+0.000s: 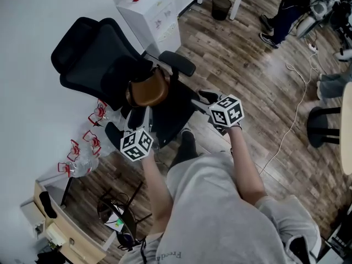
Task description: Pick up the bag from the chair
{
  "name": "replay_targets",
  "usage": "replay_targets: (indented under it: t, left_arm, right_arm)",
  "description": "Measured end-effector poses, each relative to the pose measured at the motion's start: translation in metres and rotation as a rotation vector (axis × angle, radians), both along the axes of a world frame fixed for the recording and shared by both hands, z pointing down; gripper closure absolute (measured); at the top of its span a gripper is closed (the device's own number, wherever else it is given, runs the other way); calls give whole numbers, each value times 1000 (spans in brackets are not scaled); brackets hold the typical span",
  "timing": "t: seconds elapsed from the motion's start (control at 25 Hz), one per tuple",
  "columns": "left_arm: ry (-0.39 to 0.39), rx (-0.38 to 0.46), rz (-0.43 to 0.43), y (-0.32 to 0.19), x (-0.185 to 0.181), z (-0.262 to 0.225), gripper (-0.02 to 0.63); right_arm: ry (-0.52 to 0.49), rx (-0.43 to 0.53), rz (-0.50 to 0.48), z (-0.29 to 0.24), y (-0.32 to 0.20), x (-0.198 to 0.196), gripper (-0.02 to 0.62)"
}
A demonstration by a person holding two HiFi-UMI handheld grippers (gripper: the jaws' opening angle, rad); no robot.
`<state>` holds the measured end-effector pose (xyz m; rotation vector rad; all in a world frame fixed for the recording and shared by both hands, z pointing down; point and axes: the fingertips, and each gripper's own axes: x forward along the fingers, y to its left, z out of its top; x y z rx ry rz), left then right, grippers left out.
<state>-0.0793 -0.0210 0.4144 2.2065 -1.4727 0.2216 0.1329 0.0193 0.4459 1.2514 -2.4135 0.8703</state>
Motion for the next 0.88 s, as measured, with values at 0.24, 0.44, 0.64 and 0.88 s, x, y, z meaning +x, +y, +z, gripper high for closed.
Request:
replay_targets:
  t: [0.24,0.44,0.64,0.88]
  left_arm:
    - [42,10,-69,-74,-28,-7,345]
    - [72,-3,-110,-117,-50,-3,345]
    - [83,-55,-164,-148,-76,24,345]
    - [83,-126,-226,-177,-116,59,345]
  right_arm:
    - [49,-6,-33,-9,-71,-11,393]
    - [65,-13,-62,-12,-122,-30,393]
    - [91,-78,-145,21,-157,-66,393]
    - [111,-170,-262,65,-179,-115,390]
